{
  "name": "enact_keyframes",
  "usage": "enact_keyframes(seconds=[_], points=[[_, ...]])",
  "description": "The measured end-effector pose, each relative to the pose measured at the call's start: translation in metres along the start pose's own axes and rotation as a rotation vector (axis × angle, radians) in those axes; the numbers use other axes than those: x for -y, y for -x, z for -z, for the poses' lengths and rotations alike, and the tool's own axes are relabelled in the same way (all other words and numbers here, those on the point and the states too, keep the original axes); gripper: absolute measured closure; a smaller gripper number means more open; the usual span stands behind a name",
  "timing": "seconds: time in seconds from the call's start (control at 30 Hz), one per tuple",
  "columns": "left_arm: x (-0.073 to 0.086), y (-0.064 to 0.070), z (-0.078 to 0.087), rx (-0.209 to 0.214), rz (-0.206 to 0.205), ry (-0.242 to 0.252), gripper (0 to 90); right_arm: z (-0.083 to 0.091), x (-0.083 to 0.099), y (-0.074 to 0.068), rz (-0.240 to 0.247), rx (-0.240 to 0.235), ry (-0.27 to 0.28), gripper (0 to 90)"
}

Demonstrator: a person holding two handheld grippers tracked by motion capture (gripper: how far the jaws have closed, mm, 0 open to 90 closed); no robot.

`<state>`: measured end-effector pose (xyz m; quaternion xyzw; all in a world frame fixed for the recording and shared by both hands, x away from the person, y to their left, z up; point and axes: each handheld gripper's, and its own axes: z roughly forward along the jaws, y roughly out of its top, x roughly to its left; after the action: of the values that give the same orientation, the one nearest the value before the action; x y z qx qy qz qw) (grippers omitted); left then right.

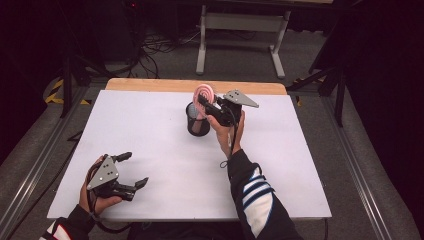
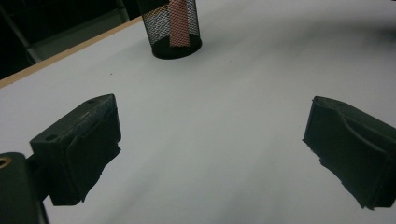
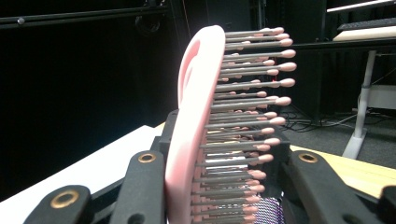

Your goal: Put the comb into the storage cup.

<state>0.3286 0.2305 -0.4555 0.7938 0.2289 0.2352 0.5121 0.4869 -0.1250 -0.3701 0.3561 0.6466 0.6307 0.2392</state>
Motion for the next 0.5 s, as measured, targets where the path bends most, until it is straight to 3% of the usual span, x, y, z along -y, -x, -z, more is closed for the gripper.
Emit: enact_keyframes(seconds=[0.5], points=[[0.000,0.002,-0.003,0.005,-0.004,-0.008,4.9,0.004,0.003,0.014,-0.003,0.035,-0.016,56.8]])
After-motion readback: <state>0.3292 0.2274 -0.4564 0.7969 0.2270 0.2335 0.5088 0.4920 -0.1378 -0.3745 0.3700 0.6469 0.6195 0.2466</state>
